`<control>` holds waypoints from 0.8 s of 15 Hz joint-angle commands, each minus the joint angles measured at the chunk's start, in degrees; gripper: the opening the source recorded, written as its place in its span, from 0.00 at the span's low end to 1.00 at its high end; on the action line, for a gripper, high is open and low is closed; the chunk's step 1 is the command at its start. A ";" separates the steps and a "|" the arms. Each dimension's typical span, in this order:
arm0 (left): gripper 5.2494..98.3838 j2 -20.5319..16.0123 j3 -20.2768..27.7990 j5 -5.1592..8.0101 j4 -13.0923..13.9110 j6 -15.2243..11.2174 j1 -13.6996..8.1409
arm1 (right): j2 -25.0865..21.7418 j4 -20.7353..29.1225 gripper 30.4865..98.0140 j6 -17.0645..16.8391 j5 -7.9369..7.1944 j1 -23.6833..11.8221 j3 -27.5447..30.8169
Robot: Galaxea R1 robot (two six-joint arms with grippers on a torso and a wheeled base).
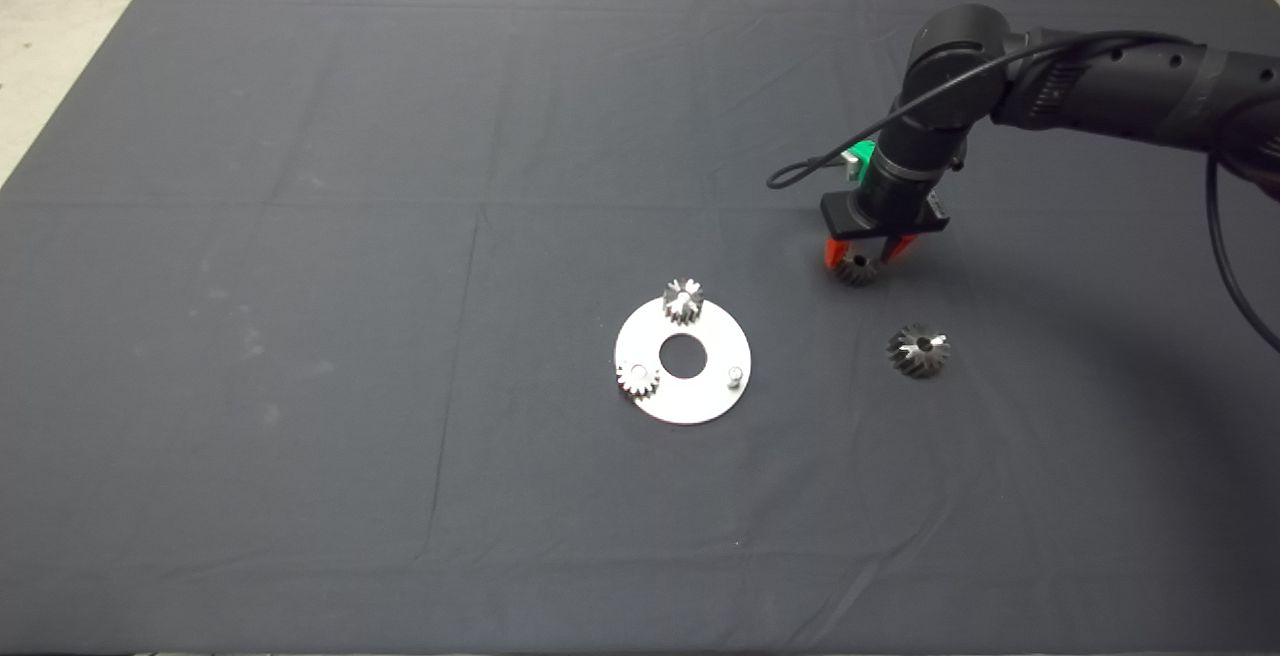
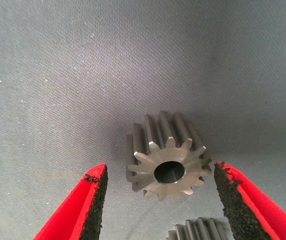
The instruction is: Remove an incorrectly installed larger gear and replace it with the correct smaller gear
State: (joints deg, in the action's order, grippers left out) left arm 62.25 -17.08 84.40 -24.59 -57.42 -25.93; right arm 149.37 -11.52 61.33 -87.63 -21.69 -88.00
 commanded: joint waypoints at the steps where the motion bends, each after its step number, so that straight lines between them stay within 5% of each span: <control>1: 0.59 0.56 0.92 0.51 0.68 -0.15 0.26 | 0.09 0.89 0.38 -0.33 -5.01 -0.38 -1.63; 12: 0.59 0.56 0.92 0.51 0.77 -0.15 0.24 | 0.62 -0.61 0.32 -0.42 -5.08 0.14 -2.95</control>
State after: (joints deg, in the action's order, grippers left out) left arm 63.04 -16.99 84.40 -24.58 -57.44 -25.93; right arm 149.75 -11.85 61.07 -87.43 -20.78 -90.67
